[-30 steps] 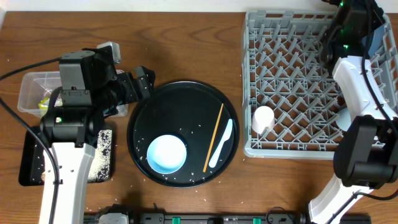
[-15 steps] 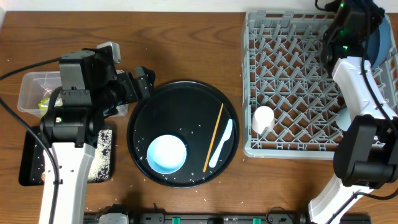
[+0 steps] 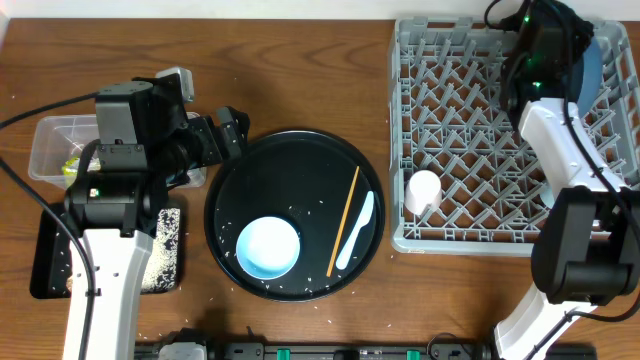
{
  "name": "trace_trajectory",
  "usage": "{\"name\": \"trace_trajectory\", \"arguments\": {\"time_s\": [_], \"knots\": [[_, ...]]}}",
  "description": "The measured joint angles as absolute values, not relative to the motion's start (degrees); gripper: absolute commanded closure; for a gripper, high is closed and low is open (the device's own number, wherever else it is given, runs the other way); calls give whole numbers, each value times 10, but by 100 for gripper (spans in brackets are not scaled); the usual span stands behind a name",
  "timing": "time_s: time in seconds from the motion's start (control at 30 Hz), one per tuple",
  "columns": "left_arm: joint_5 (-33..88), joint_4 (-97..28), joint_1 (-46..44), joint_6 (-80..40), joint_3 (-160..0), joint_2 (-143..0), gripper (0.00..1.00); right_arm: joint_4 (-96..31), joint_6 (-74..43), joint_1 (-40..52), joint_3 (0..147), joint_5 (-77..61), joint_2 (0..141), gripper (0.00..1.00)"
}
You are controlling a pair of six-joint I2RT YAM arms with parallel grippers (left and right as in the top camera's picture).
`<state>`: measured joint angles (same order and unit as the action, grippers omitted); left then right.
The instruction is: Sort waste into correct bins and load items into the dishwasher rack
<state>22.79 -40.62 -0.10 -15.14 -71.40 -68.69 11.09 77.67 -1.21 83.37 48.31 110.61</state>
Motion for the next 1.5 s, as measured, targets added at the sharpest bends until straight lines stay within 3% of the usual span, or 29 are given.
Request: {"name": "trace_trajectory", "arguments": {"time_s": [0.27, 0.37, 0.43, 0.47, 0.5, 0.53, 0.57, 0.6, 0.7, 0.83, 1.07, 1.5], "knots": [[228, -406, -1, -151, -714, -687, 2, 234, 798, 17, 806, 481, 1111, 99], [228, -406, -1, -151, -714, -687, 2, 251, 801, 42, 805, 477, 1111, 80], [228, -406, -1, -151, -714, -687, 2, 249, 804, 58, 805, 472, 1111, 79], [228, -406, -1, -151, -714, -687, 2, 245, 803, 67, 805, 469, 1111, 72], [228, -406, -1, -151, -714, -687, 2, 244, 798, 73, 805, 467, 1112, 59], [228, -406, -1, -151, -714, -687, 2, 243, 794, 79, 805, 466, 1112, 36], [228, -406, -1, -151, -714, -687, 2, 241, 785, 83, 805, 468, 1112, 21], [228, -406, -1, -151, -714, -687, 2, 240, 779, 85, 805, 468, 1112, 19], [228, -406, -1, -151, -714, -687, 2, 238, 765, 91, 805, 476, 1112, 25], [228, -406, -1, -151, -714, -687, 2, 236, 751, 98, 805, 495, 1112, 43], [228, -406, -1, -151, -714, -687, 2, 236, 705, 116, 805, 531, 1112, 29], [228, -406, -1, -151, -714, -687, 2, 238, 693, 181, 805, 595, 1112, 27]]}}
